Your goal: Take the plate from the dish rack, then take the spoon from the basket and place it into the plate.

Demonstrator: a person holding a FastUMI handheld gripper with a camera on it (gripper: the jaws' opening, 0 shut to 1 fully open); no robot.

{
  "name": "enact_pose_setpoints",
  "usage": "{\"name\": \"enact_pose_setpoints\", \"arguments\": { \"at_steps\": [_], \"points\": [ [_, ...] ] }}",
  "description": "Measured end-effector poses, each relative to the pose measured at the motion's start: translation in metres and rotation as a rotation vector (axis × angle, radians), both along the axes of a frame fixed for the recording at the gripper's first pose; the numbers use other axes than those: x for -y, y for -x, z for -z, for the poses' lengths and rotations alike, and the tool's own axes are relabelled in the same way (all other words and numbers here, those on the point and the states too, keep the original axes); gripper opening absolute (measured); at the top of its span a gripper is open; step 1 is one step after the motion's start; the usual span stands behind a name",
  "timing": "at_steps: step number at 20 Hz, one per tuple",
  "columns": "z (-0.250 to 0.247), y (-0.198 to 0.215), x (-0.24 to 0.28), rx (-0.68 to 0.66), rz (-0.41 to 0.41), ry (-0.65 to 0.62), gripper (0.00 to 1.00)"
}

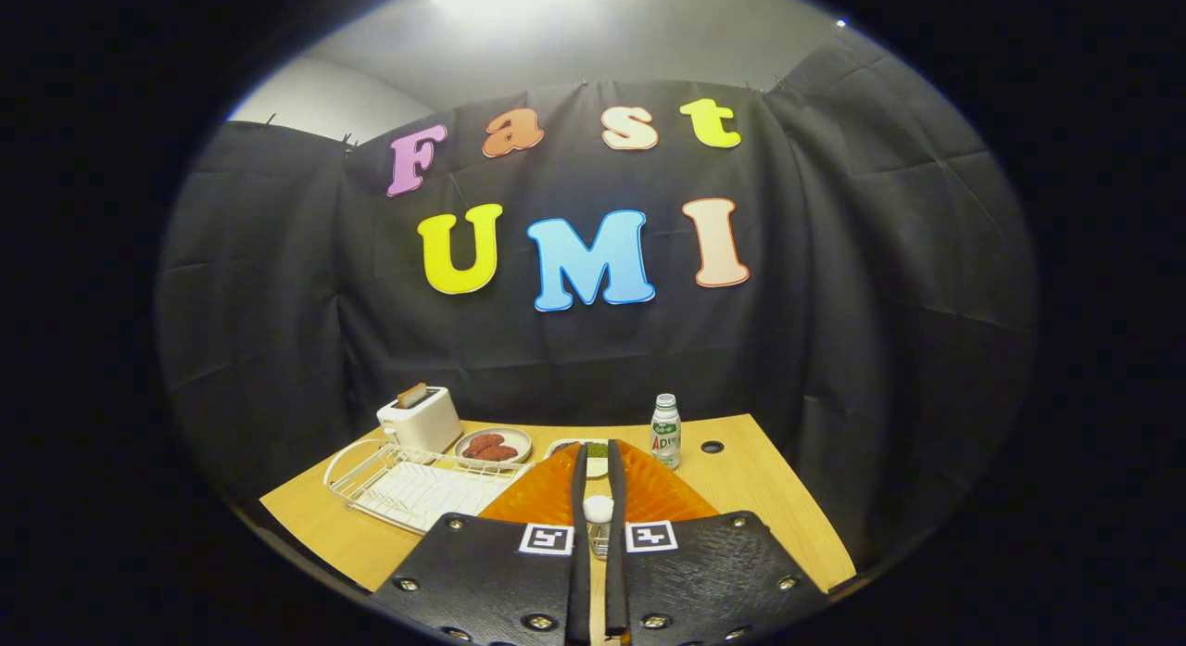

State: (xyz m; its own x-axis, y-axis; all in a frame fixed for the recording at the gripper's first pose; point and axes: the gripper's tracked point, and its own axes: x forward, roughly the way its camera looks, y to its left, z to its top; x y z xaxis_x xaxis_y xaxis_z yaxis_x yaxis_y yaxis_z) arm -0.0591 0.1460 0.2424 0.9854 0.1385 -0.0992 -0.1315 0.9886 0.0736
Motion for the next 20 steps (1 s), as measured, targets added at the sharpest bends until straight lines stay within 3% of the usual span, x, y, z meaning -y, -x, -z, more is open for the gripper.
{"name": "enact_pose_setpoints", "arguments": {
  "at_steps": [9,20],
  "points": [
    [0.031,0.014,-0.037,-0.067,-0.079,0.010,0.06],
    [0.082,0.029,-0.112,-0.164,-0.255,0.070,0.06]
  ]
}}
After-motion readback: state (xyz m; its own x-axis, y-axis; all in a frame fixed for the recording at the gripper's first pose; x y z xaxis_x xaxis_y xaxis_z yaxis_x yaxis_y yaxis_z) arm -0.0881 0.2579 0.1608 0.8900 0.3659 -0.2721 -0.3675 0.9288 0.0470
